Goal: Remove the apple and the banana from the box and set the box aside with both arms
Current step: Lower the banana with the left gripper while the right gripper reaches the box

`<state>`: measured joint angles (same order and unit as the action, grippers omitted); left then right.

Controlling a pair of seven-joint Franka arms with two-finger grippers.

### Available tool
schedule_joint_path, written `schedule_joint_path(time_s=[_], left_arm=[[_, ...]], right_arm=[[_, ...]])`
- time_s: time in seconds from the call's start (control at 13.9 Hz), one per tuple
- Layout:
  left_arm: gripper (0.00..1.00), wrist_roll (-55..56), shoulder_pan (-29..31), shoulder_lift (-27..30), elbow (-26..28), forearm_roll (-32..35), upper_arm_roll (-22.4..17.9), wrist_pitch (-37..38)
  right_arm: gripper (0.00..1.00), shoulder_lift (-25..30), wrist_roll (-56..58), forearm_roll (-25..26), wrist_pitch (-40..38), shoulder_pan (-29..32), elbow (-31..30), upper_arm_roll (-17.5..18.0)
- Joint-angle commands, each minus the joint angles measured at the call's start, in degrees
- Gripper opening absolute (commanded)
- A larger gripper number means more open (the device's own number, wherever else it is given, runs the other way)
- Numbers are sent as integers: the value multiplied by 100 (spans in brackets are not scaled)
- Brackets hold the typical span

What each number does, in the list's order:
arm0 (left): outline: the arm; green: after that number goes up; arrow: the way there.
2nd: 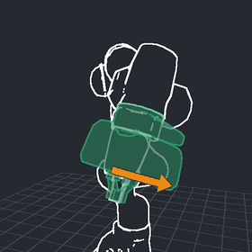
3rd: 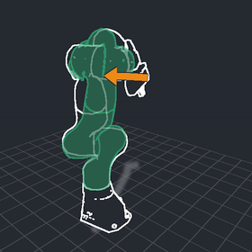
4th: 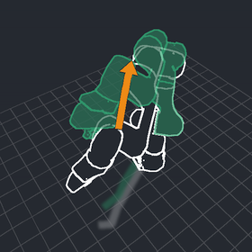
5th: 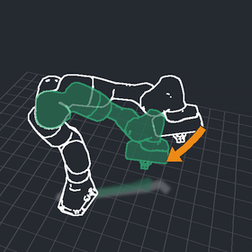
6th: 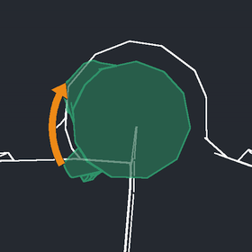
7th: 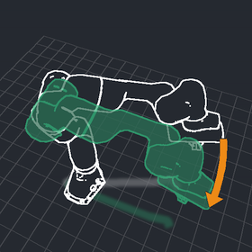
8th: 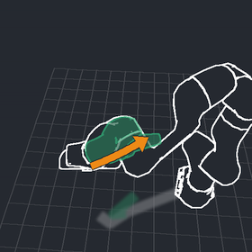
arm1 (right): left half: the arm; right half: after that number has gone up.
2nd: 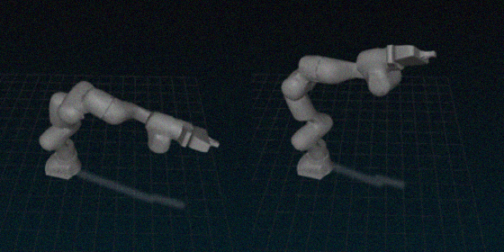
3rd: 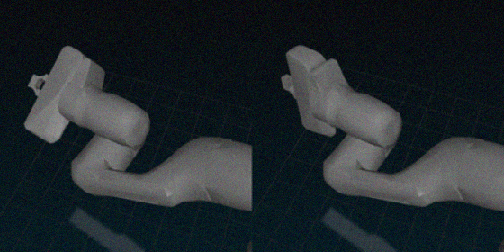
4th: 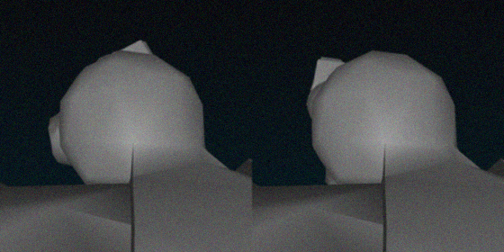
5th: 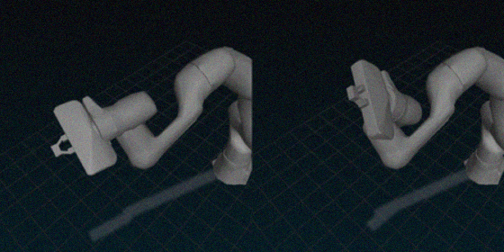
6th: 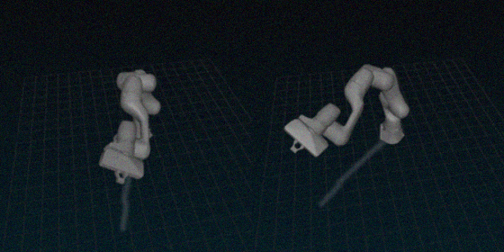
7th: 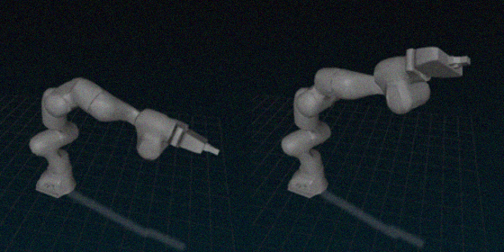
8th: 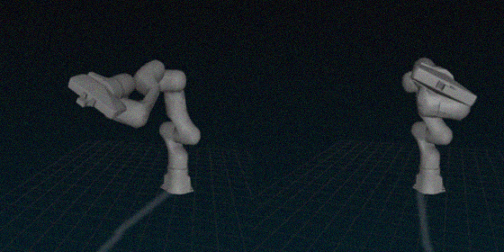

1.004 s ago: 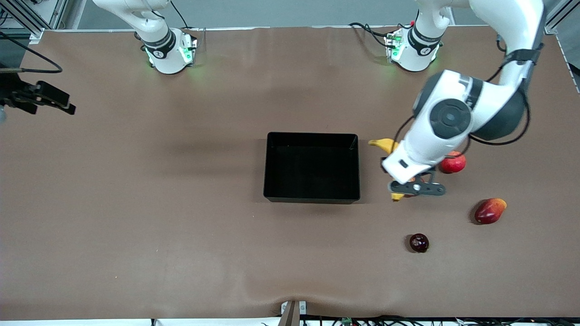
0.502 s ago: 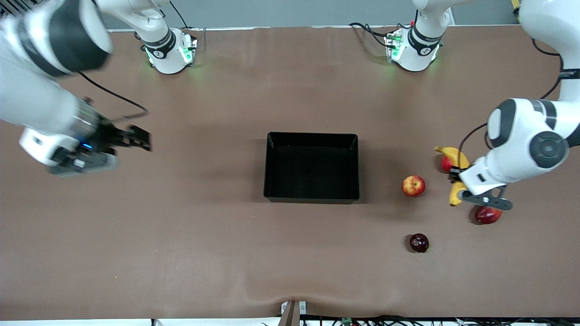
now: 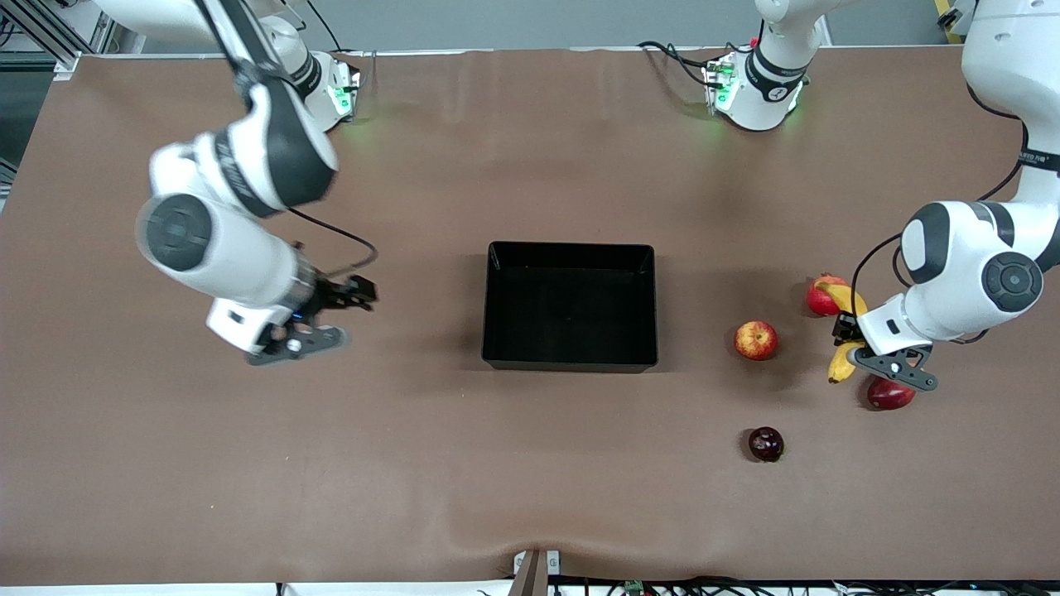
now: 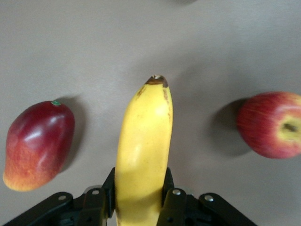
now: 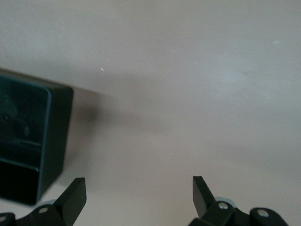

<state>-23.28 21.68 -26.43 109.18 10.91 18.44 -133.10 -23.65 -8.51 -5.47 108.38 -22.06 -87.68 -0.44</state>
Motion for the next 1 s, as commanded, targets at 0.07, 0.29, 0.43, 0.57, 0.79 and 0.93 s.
schedule_joint_path(time_s=[0.07, 0.29, 0.43, 0.57, 0.79, 0.93], left_arm=[[0, -89, 3, -362, -554, -19, 72, -67], [0, -72, -23, -914, -1265, -19, 72, -49], [0, -36, -102, -1345, -1766, -63, 63, -32], [0, 51, -146, -1636, -2057, -72, 63, -32], [0, 586, -365, -1786, -2059, -10, 11, -32], [0, 588, -357, -1787, -1945, 86, 10, -32]], right_arm=[[100, -692, -1273, -7, 857, -815, 137, -62], [100, -1228, -2066, 19, 1395, -1334, 137, -62], [100, -1484, -2102, -33, 1422, -1476, 137, -53], [100, -1660, -2111, -51, 1422, -1625, 111, -53], [15, -1775, -2356, -68, 1449, -1784, 85, -53], [0, -1766, -2619, -60, 1702, -1802, 6, -62]])
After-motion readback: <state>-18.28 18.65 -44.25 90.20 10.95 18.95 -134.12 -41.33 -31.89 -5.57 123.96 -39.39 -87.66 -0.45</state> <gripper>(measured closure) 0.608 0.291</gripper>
